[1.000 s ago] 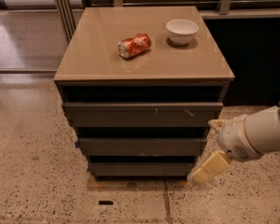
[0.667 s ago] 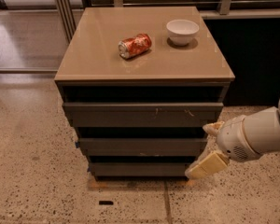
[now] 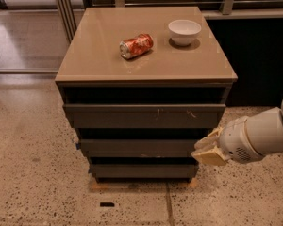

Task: Open middle drawer

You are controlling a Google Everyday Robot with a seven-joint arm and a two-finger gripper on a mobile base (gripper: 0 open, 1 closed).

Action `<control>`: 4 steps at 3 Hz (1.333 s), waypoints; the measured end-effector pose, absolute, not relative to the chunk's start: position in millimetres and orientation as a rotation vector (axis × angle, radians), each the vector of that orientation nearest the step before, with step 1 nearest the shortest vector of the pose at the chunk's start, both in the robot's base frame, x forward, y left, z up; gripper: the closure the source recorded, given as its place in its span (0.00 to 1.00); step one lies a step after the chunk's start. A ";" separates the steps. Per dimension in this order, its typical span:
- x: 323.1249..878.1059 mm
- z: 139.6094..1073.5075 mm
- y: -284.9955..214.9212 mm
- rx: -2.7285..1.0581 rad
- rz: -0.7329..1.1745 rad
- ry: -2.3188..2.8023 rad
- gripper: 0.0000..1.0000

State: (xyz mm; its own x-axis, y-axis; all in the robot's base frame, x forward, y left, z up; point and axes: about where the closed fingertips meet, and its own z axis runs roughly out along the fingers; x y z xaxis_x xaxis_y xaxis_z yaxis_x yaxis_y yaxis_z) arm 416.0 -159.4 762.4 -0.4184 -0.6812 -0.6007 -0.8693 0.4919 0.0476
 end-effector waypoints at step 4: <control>386.7 692.3 -121.0 -0.986 0.569 2.106 1.00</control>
Offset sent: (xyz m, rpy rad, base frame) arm 0.0078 -0.0029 -0.0048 -0.0073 -0.0696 -0.0994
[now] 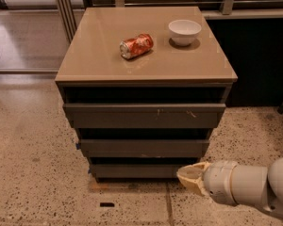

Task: Open middle drawer

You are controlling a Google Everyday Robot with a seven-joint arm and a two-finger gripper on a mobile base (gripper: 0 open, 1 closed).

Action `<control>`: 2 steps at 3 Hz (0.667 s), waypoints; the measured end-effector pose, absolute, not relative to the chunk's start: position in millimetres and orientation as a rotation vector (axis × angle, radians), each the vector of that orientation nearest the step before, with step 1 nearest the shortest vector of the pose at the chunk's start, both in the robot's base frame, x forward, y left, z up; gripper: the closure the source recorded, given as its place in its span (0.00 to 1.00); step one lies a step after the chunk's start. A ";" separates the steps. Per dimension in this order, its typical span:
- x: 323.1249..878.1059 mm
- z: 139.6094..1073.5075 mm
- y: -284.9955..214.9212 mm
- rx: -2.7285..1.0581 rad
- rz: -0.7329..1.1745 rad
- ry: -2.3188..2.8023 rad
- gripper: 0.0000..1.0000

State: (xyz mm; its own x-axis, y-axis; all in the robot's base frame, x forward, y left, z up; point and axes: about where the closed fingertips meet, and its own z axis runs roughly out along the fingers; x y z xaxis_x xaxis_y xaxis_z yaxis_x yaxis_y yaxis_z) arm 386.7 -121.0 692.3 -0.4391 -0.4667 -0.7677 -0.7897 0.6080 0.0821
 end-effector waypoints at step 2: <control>443.1 662.6 -133.6 -0.547 0.574 1.938 1.00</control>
Offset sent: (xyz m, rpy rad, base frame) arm 0.1776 -0.0490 -0.0686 0.2319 -0.2612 -0.6150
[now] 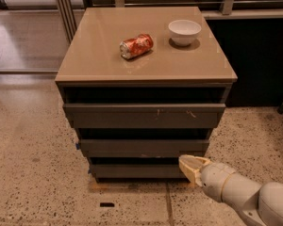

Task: Open middle drawer

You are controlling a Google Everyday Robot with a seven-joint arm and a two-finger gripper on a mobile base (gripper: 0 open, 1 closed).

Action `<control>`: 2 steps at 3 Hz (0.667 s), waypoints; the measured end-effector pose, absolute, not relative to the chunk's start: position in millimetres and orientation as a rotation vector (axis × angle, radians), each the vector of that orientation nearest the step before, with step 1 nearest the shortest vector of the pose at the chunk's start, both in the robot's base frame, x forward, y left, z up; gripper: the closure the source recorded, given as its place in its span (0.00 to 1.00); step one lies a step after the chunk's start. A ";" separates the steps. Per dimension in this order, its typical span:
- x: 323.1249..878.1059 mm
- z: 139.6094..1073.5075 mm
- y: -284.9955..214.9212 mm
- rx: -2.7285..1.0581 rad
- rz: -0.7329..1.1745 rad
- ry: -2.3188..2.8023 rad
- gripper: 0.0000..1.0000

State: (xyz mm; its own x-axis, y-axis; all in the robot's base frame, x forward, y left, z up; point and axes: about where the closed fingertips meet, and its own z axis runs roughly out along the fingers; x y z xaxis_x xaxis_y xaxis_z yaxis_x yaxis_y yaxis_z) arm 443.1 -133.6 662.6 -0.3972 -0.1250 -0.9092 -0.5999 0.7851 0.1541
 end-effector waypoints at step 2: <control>459.1 627.8 -142.5 -0.447 0.519 1.992 1.00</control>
Offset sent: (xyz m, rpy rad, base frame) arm 0.0212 -0.0050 -0.0610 -0.0107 0.0770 -0.1346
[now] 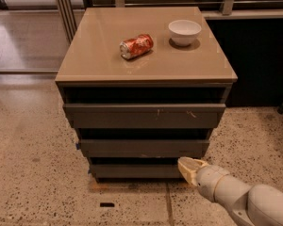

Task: Open middle drawer

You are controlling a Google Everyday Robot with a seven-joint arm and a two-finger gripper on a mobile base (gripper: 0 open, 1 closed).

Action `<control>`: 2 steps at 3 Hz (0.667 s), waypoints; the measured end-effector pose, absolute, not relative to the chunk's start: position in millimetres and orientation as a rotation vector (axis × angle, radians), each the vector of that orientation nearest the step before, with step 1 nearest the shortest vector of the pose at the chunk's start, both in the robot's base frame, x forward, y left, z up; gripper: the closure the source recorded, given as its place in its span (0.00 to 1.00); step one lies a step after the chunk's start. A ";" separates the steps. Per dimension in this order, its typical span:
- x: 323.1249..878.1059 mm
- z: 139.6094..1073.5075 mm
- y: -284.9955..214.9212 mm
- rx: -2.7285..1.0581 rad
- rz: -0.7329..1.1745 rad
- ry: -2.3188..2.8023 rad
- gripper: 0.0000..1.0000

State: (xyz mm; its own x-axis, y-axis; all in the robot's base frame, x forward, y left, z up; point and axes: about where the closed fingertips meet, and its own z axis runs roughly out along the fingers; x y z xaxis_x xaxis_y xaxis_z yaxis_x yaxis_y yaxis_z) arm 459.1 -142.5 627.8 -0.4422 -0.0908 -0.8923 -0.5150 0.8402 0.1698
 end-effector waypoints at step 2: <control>506.0 561.7 -151.5 -0.345 0.408 2.020 1.00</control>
Offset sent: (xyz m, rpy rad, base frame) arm 0.0810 -0.0223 -0.1060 -0.0400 -0.0130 -0.2274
